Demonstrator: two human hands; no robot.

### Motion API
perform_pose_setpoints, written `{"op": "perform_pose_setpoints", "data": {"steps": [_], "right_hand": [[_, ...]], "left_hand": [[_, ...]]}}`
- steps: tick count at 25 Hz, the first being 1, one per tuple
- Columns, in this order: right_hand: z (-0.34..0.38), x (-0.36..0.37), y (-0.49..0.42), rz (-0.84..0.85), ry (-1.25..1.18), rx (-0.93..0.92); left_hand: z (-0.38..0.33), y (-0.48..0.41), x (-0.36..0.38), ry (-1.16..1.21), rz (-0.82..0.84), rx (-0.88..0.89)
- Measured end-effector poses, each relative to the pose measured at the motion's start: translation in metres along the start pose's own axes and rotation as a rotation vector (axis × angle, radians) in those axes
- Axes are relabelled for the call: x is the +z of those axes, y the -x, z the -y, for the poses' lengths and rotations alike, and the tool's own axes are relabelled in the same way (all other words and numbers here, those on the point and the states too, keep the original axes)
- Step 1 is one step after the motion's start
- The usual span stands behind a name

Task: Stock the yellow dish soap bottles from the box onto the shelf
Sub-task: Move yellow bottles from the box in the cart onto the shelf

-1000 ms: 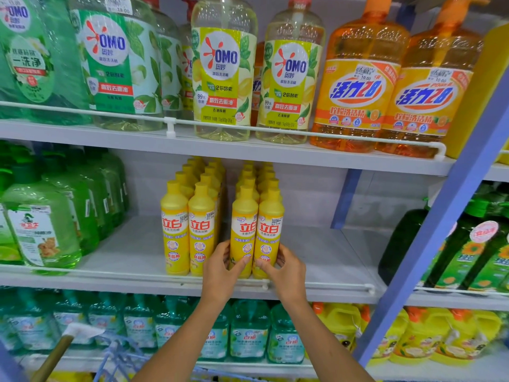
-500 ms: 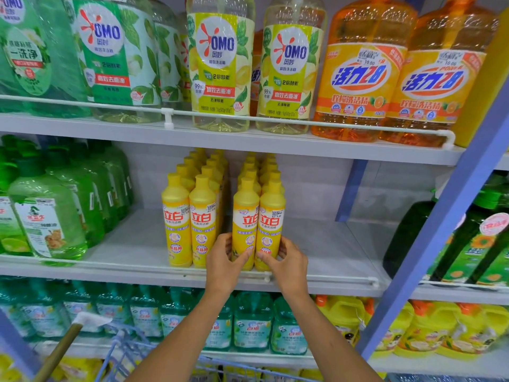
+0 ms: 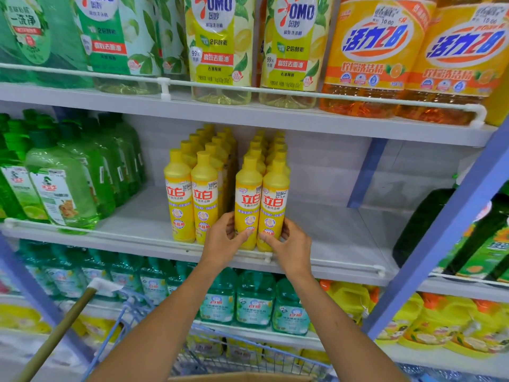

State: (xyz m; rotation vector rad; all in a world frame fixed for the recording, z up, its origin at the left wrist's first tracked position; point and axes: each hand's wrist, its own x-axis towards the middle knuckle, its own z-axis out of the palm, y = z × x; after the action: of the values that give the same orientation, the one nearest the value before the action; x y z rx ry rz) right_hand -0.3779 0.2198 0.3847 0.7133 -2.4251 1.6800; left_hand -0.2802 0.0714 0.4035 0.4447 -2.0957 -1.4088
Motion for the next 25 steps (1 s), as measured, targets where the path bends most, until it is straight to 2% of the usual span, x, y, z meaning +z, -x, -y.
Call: {"op": "perform_pose_setpoints", "data": {"steps": [17, 22, 25], "right_hand": [[0.014, -0.007, 0.003, 0.038, 0.125, 0.02], [0.033, -0.023, 0.017, 0.134, 0.386, -0.009], [0.045, -0.039, 0.041, 0.203, 0.562, -0.016]], "left_hand": [[0.001, -0.002, 0.006, -0.011, -0.029, -0.017], [-0.012, 0.007, 0.0, -0.16, 0.105, -0.011], [-0.011, 0.024, -0.015, -0.393, 0.198, 0.042]]}}
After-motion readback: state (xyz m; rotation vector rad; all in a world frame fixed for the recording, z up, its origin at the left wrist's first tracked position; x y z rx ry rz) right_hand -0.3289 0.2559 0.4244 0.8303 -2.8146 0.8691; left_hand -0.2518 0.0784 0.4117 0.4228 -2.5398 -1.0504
